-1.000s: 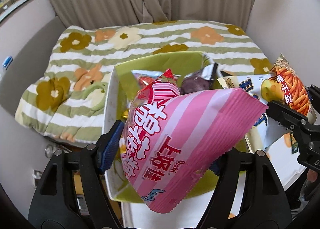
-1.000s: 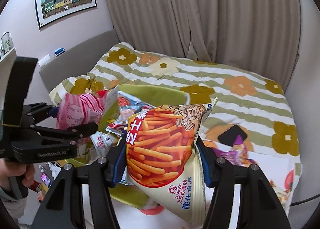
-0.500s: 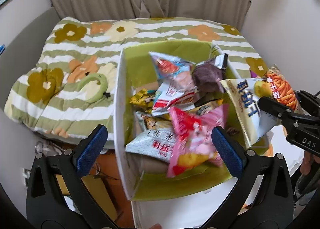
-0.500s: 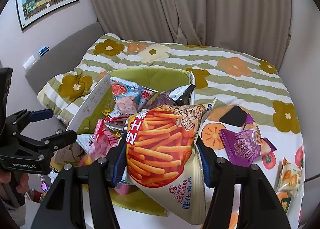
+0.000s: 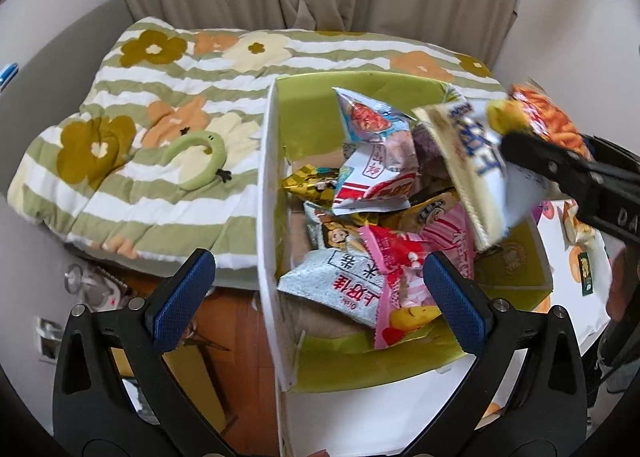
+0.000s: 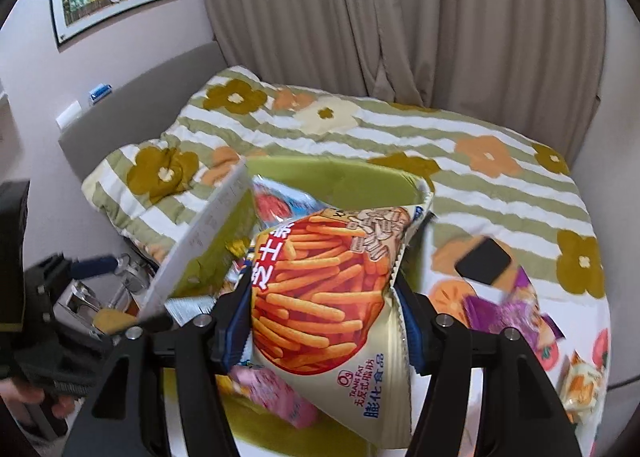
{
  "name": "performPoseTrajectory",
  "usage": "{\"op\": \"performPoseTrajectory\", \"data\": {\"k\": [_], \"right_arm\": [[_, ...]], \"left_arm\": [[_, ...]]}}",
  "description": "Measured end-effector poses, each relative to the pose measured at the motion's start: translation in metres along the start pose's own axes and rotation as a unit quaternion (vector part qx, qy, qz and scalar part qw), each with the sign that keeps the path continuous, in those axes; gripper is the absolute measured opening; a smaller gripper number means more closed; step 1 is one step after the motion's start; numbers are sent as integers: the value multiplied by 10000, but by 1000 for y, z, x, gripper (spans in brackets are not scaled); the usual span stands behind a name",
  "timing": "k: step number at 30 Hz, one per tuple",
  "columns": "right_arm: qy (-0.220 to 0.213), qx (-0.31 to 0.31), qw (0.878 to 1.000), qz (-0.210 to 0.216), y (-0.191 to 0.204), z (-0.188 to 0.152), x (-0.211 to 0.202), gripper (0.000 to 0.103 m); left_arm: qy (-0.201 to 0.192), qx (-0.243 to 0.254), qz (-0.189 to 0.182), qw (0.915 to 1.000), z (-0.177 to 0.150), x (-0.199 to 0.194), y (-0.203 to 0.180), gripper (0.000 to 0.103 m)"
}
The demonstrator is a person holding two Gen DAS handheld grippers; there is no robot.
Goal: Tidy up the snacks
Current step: 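Carry both bags over the box and open both tools to drop them inside, then withdraw both tools from the box toward the remaining snacks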
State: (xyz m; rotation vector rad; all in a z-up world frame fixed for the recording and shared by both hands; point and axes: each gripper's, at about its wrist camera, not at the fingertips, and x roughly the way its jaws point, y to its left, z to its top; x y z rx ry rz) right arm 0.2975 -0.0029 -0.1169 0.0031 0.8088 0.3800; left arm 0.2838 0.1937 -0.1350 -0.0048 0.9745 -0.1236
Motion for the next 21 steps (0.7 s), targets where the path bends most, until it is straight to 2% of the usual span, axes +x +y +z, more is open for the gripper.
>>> {"op": "performPoseTrajectory", "data": {"k": [1, 2, 4, 8, 21], "right_arm": [[1, 53, 10000, 58, 0, 1, 4, 74], [-44, 128, 9999, 67, 0, 0, 5, 92], [-199, 197, 9996, 90, -2, -5, 2, 103], [-433, 224, 9987, 162, -2, -20, -8, 103], [-408, 427, 9982, -99, -17, -47, -54, 103]], "left_arm": [[12, -22, 5, 10000, -1, 0, 2, 103], [22, -35, 4, 10000, -2, 0, 4, 103], [40, -44, 13, 10000, -4, 1, 5, 103], [92, -69, -25, 9999, -9, 3, 4, 103], [-182, 73, -157, 9997, -13, -25, -21, 103]]}}
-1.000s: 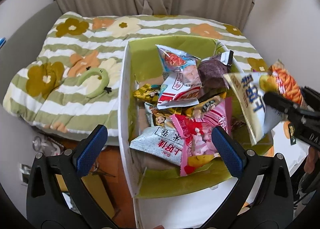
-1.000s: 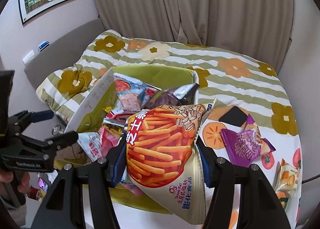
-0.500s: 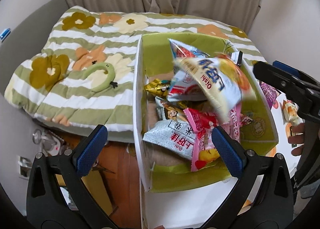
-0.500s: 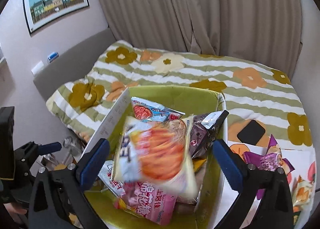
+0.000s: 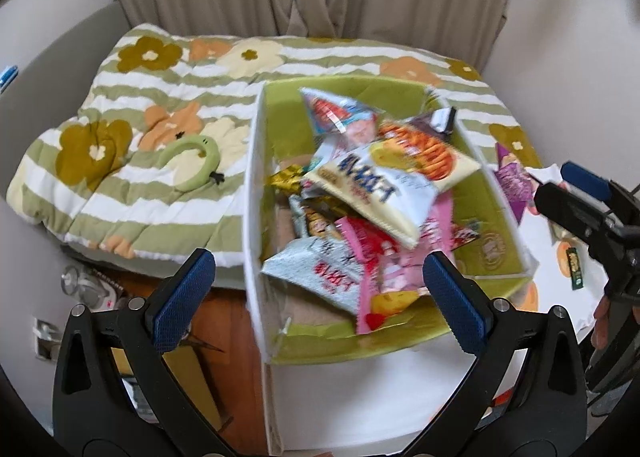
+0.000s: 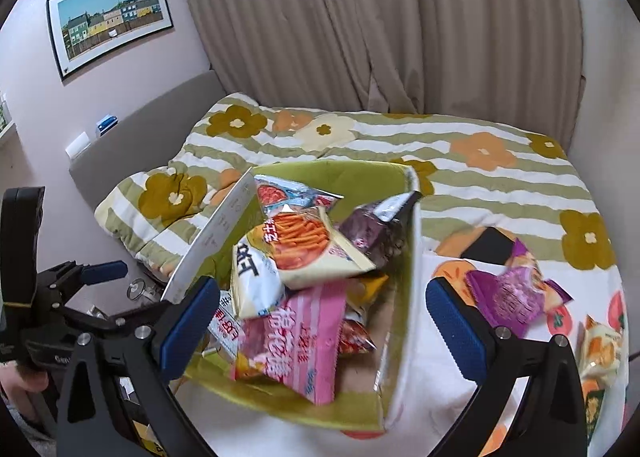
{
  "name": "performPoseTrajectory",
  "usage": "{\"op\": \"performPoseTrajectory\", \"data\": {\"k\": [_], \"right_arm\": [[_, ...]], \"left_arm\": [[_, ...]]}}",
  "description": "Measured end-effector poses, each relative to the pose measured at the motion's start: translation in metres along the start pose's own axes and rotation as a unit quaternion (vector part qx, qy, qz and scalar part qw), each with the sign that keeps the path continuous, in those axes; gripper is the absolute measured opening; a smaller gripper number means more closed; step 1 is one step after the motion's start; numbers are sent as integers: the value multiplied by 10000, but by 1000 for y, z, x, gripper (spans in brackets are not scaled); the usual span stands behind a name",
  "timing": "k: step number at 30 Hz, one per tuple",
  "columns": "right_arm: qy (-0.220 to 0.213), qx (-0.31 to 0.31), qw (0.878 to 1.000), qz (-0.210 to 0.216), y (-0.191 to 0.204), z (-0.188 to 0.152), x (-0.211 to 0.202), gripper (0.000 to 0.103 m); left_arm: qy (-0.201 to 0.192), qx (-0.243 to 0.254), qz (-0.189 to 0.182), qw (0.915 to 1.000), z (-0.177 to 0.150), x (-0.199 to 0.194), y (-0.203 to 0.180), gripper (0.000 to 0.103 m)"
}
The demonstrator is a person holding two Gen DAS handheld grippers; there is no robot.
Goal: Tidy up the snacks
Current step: 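Withdraw both tools from the box toward the remaining snacks, then grasp the white wrapped cake with the left tool while the right tool grasps the green cracker pack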
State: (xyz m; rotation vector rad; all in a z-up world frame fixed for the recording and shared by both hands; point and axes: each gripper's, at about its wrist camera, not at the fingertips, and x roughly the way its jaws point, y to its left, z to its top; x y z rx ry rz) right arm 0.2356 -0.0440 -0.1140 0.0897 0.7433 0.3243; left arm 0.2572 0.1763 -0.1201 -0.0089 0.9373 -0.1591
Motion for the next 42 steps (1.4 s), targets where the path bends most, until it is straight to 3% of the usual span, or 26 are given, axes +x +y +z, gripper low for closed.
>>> {"op": "performPoseTrajectory", "data": {"k": [7, 15, 25, 33, 42], "right_arm": [[-199, 386, 9978, -505, -25, -12, -45, 103], [-270, 876, 9872, -1303, -98, -44, -108, 103], [30, 1181, 9829, -1411, -197, -89, -148, 103], [321, 1408, 9789, -1449, -256, -131, -137, 103], [946, 1566, 9736, -1368, -285, -193, -84, 103]], "left_arm": [[-140, 410, -455, 9980, 8, -11, -44, 103], [-250, 841, -743, 9934, -3, -17, -130, 103], [76, 1344, -884, 9869, -28, 9, -261, 103], [483, 1823, -772, 9790, -52, 75, -318, 103], [783, 2176, -376, 9722, -81, 156, -328, 103]]}}
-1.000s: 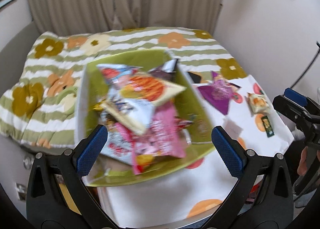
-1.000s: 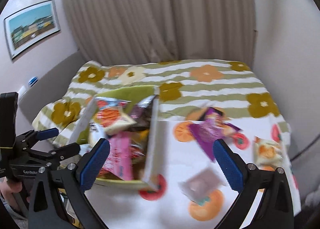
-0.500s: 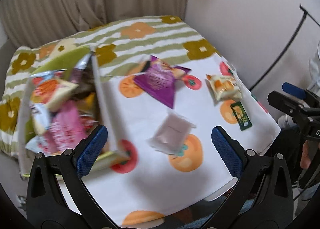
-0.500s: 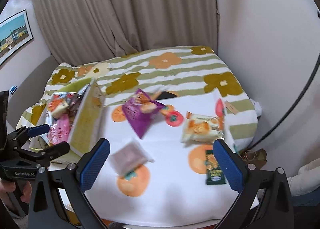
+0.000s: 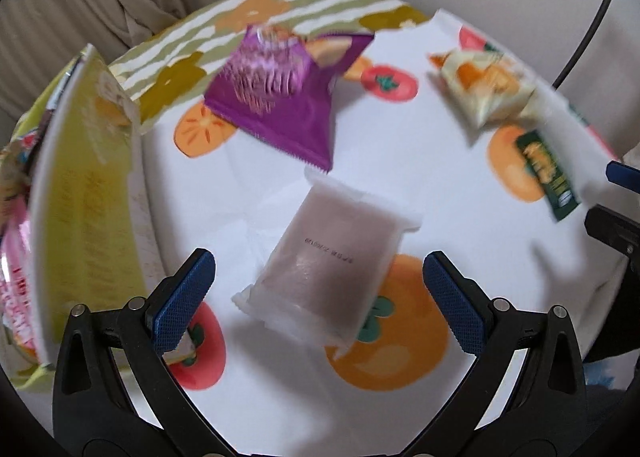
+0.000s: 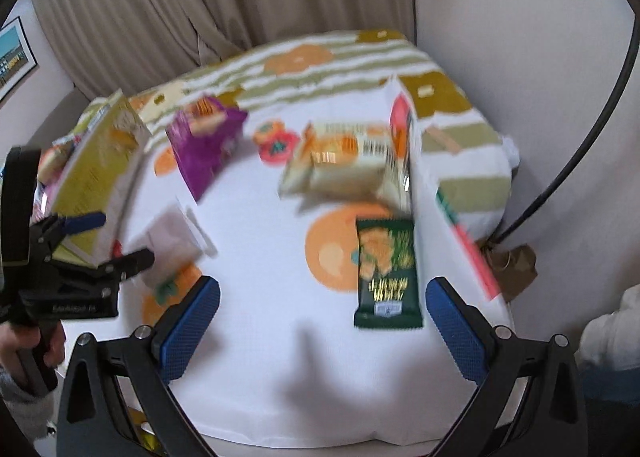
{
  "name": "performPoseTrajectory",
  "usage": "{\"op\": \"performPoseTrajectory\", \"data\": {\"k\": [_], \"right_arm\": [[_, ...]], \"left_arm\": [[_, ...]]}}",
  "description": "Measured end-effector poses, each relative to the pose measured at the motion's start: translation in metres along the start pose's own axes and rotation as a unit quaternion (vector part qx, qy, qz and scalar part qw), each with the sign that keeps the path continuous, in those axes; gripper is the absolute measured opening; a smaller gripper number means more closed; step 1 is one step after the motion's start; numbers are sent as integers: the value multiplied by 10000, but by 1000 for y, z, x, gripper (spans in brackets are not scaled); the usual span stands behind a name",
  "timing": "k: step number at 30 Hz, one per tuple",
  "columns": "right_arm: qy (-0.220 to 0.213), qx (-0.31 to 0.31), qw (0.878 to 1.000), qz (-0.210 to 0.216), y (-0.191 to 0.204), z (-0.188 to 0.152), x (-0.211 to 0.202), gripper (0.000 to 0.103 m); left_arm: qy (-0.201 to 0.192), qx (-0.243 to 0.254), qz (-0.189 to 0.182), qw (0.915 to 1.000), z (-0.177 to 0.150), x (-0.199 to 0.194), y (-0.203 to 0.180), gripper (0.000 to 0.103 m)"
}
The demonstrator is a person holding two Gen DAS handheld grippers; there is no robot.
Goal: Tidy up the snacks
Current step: 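Grasp the white wrapped cake with the left tool while the right tool grasps the green cracker pack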
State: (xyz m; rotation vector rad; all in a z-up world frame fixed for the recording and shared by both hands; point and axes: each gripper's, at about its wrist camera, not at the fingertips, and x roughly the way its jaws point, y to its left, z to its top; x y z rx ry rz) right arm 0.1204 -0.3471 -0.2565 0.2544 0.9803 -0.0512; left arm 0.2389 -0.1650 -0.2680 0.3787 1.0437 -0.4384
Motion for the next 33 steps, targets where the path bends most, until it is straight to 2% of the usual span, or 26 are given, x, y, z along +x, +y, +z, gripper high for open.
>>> {"op": "performPoseTrajectory", "data": {"k": [4, 9, 14, 16, 20, 22, 30, 33], "right_arm": [[70, 1, 9999, -144, -1, -7, 18, 103], [112, -31, 9984, -549, -3, -9, 34, 103], [153, -84, 9978, -642, -4, -5, 44, 103], [172, -88, 9975, -680, -4, -3, 48, 103], [305, -60, 9968, -741, -4, 0, 54, 103], [522, -122, 9954, -797, -3, 1, 61, 103], [803, -97, 9946, -651, -3, 15, 71, 103], [799, -197, 9956, -442, 3, 16, 73, 100]], "left_arm": [[80, 118, -37, 9999, -2, 18, 0, 103], [160, 225, -185, 9994, -2, 31, -2, 103], [209, 254, -279, 9991, 0, 40, -2, 101], [272, 267, -332, 9987, 0, 44, -3, 90], [299, 237, -439, 9983, 4, 48, -5, 86], [300, 206, -490, 9981, 6, 49, -4, 81], [366, 81, -456, 9983, 10, 48, -5, 75], [417, 6, -448, 9981, 11, 49, -6, 74]]}}
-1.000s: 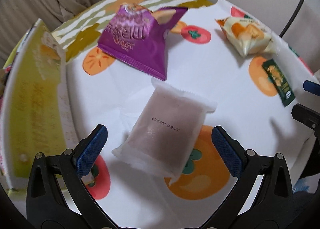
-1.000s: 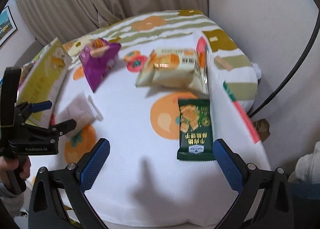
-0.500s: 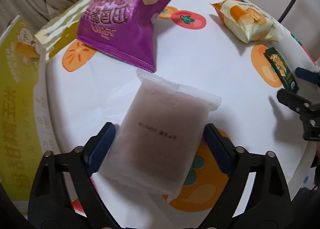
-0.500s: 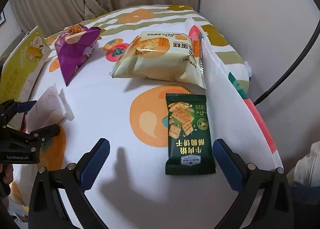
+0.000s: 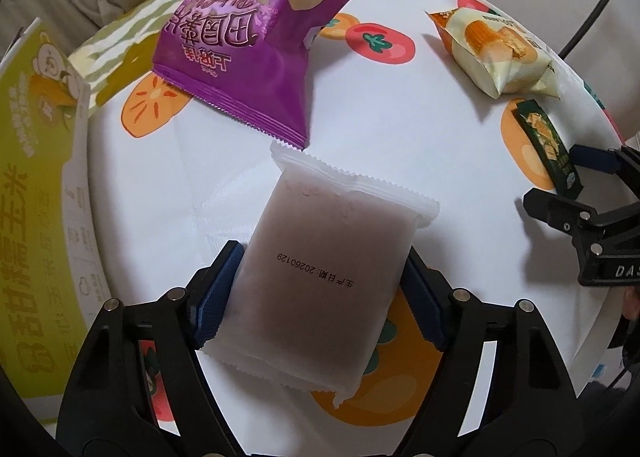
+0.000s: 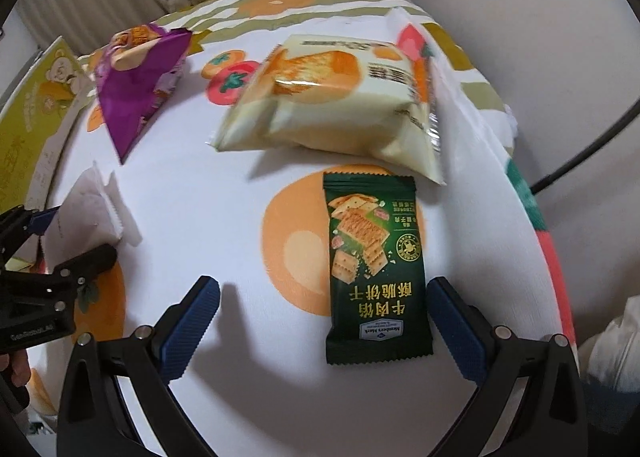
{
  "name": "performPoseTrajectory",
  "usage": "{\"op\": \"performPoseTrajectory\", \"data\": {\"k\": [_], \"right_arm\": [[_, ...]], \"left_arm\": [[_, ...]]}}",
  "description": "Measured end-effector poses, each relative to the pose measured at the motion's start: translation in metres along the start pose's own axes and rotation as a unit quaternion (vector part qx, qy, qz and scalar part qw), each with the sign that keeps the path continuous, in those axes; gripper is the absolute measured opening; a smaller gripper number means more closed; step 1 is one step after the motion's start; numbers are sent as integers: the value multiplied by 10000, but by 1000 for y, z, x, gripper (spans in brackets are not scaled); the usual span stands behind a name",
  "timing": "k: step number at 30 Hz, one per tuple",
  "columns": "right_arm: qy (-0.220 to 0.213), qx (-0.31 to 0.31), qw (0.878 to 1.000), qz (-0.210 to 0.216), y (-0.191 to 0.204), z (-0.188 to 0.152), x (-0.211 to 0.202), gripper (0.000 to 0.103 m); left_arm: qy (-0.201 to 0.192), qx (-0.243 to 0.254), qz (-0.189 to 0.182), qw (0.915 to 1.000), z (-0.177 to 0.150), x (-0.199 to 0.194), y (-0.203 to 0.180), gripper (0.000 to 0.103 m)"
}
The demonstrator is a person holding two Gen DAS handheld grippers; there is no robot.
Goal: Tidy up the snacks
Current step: 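Grasp the white wrapped cake with the left tool while the right tool grasps the green cracker pack, then carry both items over the box and open both tools to drop them inside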
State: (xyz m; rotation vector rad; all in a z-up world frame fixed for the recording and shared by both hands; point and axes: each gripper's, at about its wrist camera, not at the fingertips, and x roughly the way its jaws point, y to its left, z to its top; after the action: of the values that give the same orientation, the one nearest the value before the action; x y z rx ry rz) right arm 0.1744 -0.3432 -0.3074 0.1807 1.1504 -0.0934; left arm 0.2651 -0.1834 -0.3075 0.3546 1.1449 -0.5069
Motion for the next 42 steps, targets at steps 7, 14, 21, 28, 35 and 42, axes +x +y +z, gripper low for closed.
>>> {"op": "performPoseTrajectory", "data": {"k": [7, 14, 21, 28, 35, 42], "right_arm": [[-28, 20, 9998, 216, -5, 7, -1, 77], [-89, -127, 9998, -94, 0, 17, 7, 71], [-218, -81, 9993, -280, -8, 25, 8, 41], [-162, -119, 9996, -186, -10, 19, 0, 40], [-343, -378, 9987, 18, 8, 17, -33, 40], [-918, -817, 9916, 392, 50, 47, -92, 40]], "left_arm": [[55, -202, 61, 9998, -2, -1, -1, 72], [41, -242, 81, 9997, -5, -3, -2, 70], [21, -399, 1, 9992, -10, -8, 3, 68], [-22, -676, -81, 9977, -19, -20, 8, 67], [-404, -1013, -79, 9940, -23, -69, 14, 67], [-1061, -1464, 114, 9834, -20, -151, 39, 67]]}}
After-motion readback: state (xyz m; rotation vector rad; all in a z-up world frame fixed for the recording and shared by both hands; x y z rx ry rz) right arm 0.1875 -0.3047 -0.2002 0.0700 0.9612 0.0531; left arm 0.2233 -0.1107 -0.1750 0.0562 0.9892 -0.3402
